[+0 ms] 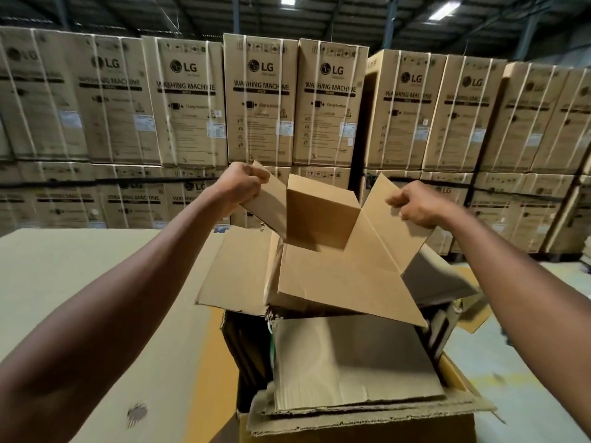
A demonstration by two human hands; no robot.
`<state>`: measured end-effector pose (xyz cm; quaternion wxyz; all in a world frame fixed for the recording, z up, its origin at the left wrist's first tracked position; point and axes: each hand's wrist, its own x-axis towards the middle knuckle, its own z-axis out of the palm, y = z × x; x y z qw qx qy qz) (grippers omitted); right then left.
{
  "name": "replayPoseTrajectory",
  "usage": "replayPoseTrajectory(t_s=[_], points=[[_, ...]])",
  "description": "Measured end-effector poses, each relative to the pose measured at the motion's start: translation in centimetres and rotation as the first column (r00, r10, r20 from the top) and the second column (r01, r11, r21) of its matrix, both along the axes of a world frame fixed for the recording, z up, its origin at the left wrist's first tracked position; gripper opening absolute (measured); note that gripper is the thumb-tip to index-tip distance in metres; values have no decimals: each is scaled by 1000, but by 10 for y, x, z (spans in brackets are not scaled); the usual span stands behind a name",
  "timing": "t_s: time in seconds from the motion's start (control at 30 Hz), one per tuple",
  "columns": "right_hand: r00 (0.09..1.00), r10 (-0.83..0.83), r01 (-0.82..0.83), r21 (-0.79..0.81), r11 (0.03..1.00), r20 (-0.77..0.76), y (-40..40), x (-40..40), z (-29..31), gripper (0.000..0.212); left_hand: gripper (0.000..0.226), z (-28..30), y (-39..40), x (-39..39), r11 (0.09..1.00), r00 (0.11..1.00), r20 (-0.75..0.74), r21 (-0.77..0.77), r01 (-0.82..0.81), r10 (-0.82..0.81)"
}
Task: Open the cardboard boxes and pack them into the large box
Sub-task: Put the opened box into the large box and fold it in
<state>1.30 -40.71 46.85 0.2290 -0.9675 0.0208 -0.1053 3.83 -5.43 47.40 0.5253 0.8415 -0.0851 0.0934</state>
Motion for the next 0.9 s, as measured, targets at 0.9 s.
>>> replayPoseTrajectory(t_s=[0.9], points=[[985,74,-68,44,997,-154,-16,61,-129,48,49,-148,-65,31,902,991,-118,432,-8,65]])
